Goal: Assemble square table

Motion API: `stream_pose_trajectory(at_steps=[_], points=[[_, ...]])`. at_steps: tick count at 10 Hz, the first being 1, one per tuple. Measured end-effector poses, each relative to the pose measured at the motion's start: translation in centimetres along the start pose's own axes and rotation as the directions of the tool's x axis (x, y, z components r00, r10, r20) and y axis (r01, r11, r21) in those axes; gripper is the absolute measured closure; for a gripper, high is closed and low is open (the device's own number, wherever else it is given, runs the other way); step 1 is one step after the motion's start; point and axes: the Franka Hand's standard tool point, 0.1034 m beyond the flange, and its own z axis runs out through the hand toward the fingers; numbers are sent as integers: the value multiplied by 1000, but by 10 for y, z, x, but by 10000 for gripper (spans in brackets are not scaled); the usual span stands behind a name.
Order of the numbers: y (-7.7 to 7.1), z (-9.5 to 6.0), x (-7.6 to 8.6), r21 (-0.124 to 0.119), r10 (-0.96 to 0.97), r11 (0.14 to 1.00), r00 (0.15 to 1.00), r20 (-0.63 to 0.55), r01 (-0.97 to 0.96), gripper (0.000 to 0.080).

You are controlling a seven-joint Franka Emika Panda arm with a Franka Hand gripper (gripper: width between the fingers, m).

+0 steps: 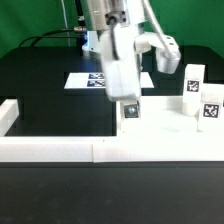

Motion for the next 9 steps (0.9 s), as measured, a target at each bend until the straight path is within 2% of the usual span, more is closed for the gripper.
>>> stream_pose_trajectory(at_steps=[1,2,3,4,5,7,9], points=[[0,0,0,1,25,1000,1000,-2,-25,514],[0,1,-1,1,22,1000,1000,-2,-22,424],[0,1,-1,1,-5,1000,1000,-3,5,424],[-1,0,-1,9,-51,999,999,-7,51,243],[-4,0,-2,39,-196,980,980,-25,197,176],[0,4,-10,27,-523,852,852,-27,523,154],[-1,3,-7,24,-580,814,814,-31,580,151]])
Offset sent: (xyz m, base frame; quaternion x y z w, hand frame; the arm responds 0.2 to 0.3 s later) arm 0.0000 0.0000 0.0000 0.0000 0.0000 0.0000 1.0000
